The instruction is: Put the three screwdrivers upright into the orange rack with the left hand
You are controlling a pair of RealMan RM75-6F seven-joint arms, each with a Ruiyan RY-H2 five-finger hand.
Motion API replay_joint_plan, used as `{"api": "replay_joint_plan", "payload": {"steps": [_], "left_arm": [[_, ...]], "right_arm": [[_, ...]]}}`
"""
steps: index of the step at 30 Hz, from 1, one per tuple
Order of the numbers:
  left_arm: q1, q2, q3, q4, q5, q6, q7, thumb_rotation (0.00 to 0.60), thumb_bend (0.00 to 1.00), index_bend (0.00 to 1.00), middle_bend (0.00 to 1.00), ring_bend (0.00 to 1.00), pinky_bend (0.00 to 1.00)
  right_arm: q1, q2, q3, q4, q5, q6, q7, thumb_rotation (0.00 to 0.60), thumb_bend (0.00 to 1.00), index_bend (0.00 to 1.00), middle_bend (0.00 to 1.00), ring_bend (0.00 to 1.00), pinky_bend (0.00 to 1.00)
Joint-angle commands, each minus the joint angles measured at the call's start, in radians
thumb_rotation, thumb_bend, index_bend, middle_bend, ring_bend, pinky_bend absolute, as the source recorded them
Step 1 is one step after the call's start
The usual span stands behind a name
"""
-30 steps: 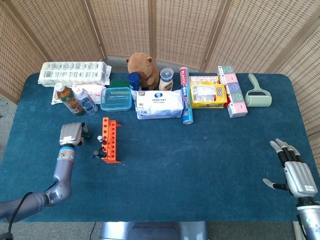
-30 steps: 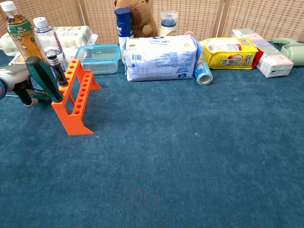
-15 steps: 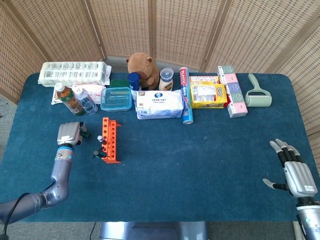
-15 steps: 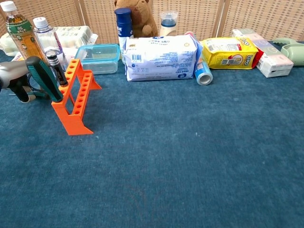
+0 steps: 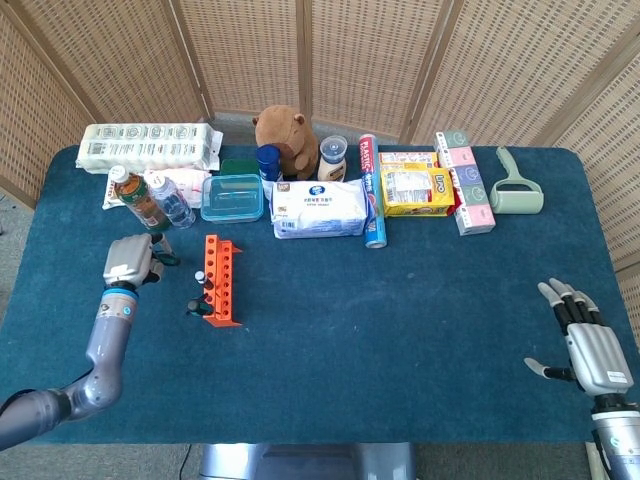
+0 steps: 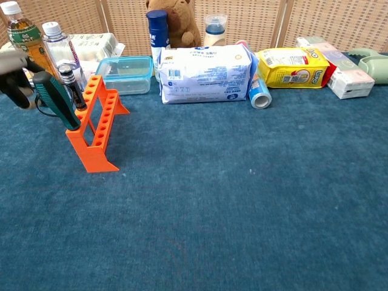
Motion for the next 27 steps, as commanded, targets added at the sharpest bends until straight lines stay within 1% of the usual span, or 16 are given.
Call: {"api": "replay_joint_plan", "payload": {"steps": [1, 4, 7, 10, 14, 17, 23, 27], "left_arm": [[0.024, 0.09, -0.032, -0.107, 0.014, -0.003, -0.062, 0.6, 0.42, 0.69, 1.0, 1.0, 1.0], [0.046, 0.152, -0.051, -0.185, 0.033, -0.015, -0.127, 0.6, 0.42, 0.69, 1.0, 1.0, 1.0], [0.077, 0.211, -0.077, -0.255, 0.076, -0.029, -0.228, 0.6, 0.42, 0.69, 1.0, 1.0, 1.0], [0.118, 0.268, -0.111, -0.319, 0.124, -0.058, -0.37, 0.6, 0.42, 0.69, 1.0, 1.0, 1.0], [0.181, 0.351, -0.161, -0.392, 0.19, -0.137, -0.606, 0.6, 0.41, 0.69, 1.0, 1.0, 1.0], [0.218, 0.399, -0.181, -0.418, 0.249, -0.192, -0.746, 0.6, 0.4, 0.69, 1.0, 1.0, 1.0], [0.268, 0.435, -0.195, -0.424, 0.347, -0.264, -0.977, 0.6, 0.4, 0.69, 1.0, 1.0, 1.0], [0.269, 0.428, -0.191, -0.392, 0.4, -0.297, -1.069, 0.6, 0.4, 0.69, 1.0, 1.0, 1.0]], "right_arm": [[0.001, -0.001, -0.001, 0.0, 0.0, -0.001, -0.003, 0.6, 0.02, 0.0, 0.03, 0.01, 0.01], [0.001, -0.002, -0.001, -0.002, 0.0, -0.003, -0.008, 0.6, 0.02, 0.0, 0.03, 0.01, 0.01], [0.001, -0.004, -0.003, -0.004, -0.002, -0.001, -0.013, 0.6, 0.02, 0.0, 0.03, 0.01, 0.01], [0.001, -0.005, -0.003, -0.006, -0.002, -0.002, -0.018, 0.6, 0.02, 0.0, 0.03, 0.01, 0.01], [0.003, -0.007, -0.004, -0.007, -0.001, -0.005, -0.025, 0.6, 0.02, 0.0, 0.03, 0.01, 0.01], [0.003, -0.009, -0.004, -0.008, 0.0, -0.005, -0.031, 0.6, 0.02, 0.0, 0.03, 0.01, 0.01], [0.004, -0.011, -0.006, -0.011, -0.001, -0.006, -0.042, 0.6, 0.02, 0.0, 0.03, 0.01, 0.01], [0.004, -0.013, -0.006, -0.012, -0.001, -0.006, -0.048, 0.6, 0.02, 0.0, 0.03, 0.01, 0.01]]}}
